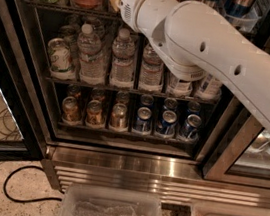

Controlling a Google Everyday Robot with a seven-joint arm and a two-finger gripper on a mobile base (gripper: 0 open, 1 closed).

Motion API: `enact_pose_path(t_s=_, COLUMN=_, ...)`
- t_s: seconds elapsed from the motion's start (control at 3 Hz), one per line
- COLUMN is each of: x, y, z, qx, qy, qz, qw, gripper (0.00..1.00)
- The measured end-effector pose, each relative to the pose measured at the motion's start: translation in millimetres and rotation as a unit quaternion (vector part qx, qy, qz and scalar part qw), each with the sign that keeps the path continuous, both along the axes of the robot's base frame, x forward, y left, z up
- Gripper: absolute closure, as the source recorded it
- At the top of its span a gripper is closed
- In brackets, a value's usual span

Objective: Pick coke can from top shelf of fridge

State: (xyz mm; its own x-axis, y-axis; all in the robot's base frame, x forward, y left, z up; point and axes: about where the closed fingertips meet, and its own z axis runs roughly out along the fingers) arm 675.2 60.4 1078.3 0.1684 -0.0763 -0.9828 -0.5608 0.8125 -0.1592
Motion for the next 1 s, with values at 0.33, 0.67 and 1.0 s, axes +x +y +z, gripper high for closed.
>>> enact_pose_path(t_s=0.33, x=-1.5, y=0.1, z=10.5, qx=0.000, qy=-0.014, qz=0.000, qw=0.9999, gripper=1.00)
enact_pose_path(t_s=0.67, x=-1.9, y=-0.1, z=17.6, qx=0.000, qy=-0.025, qz=-0.001, qw=0.9997, gripper=1.00)
enact_pose_path(t_s=1.0, x=-3.2, y=-3.2, z=19.5, qx=-0.001, qy=-0.030, qz=-0.003, qw=0.9996, gripper=1.00)
